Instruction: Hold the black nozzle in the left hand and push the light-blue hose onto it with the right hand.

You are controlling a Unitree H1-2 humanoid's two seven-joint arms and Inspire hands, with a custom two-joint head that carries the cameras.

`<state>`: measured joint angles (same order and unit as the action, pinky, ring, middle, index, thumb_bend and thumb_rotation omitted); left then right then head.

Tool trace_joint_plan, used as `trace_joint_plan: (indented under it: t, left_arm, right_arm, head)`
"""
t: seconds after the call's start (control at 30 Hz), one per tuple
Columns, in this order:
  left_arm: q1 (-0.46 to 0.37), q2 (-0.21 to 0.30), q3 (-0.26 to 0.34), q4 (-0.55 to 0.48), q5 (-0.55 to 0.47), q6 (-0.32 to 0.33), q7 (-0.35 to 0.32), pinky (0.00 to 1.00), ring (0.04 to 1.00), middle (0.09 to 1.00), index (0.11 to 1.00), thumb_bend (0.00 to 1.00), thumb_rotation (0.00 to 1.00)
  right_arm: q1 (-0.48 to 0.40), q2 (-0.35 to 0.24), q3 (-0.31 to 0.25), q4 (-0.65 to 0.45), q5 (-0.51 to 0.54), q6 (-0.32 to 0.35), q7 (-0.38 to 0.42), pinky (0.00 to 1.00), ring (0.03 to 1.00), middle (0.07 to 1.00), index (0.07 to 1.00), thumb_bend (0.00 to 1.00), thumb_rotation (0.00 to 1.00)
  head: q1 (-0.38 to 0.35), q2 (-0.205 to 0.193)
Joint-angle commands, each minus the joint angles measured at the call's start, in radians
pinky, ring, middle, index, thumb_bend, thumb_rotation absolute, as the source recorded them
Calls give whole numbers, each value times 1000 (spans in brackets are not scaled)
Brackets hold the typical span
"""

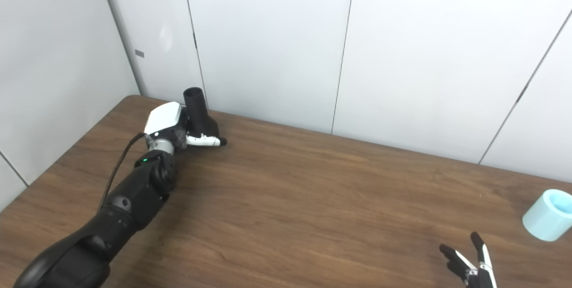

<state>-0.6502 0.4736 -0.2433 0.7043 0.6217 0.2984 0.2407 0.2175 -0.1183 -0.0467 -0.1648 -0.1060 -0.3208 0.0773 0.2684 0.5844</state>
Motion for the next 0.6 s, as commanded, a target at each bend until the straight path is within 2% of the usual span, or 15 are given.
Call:
trace_joint_plan:
  t: [0.0, 0.13, 0.23, 0.3, 0.33, 0.37, 0.4, 0.43, 0.5, 0.57]
  left_arm:
    - [16, 6, -16, -38, 10, -12, -14, 577, 474, 479, 492, 506, 0]
    - [60, 13, -27, -137, 42, -11, -8, 498, 451, 485, 490, 507, 0]
    - [88, 7, -31, -198, 70, 2, -3, 429, 433, 444, 505, 505, 0]
    - [109, 0, -30, -243, 83, -3, 9, 418, 430, 432, 513, 504, 0]
    - [125, -2, -30, -284, 87, -4, 1, 448, 449, 427, 513, 504, 0]
    - [139, -4, -31, -323, 93, 1, -10, 552, 461, 420, 515, 503, 0]
    - [152, -5, -35, -357, 103, 2, -15, 651, 568, 428, 516, 514, 0]
    - [164, -8, -39, -382, 114, -4, -12, 711, 617, 455, 504, 519, 0]
    - [186, -17, -46, -421, 139, -14, 4, 775, 646, 491, 481, 524, 0]
    - [208, -24, -60, -456, 177, -28, 24, 797, 640, 487, 485, 525, 0]
  right_arm:
    - [71, 29, 18, 61, -1, 4, -18, 826, 846, 811, 1000, 581, 1000]
    - [66, 30, 20, 65, -12, -1, -22, 818, 845, 818, 997, 574, 1000]
    - [64, 34, 20, 66, -25, 5, -27, 815, 843, 821, 996, 576, 1000]
    - [63, 36, 22, 63, -33, 12, -31, 822, 846, 817, 999, 577, 1000]
    - [61, 37, 24, 63, -34, 12, -33, 822, 847, 818, 999, 578, 1000]
    - [60, 38, 25, 64, -35, 13, -34, 817, 846, 820, 999, 574, 1000]
    - [59, 38, 26, 64, -37, 10, -35, 814, 846, 820, 998, 568, 1000]
    - [57, 39, 28, 65, -43, 7, -37, 826, 849, 807, 996, 558, 1000]
    - [54, 41, 32, 65, -51, 6, -41, 857, 839, 778, 986, 533, 1000]
    - [51, 45, 36, 64, -59, 10, -45, 898, 836, 763, 981, 520, 1000]
  head:
    - [-1, 1]
    - [-15, 4]
    - [-24, 6]
    - [-29, 6]
    - [-35, 8]
    - [-40, 8]
    - [-40, 8]
    - [-48, 9]
    - [-53, 9]
    - [-68, 11]
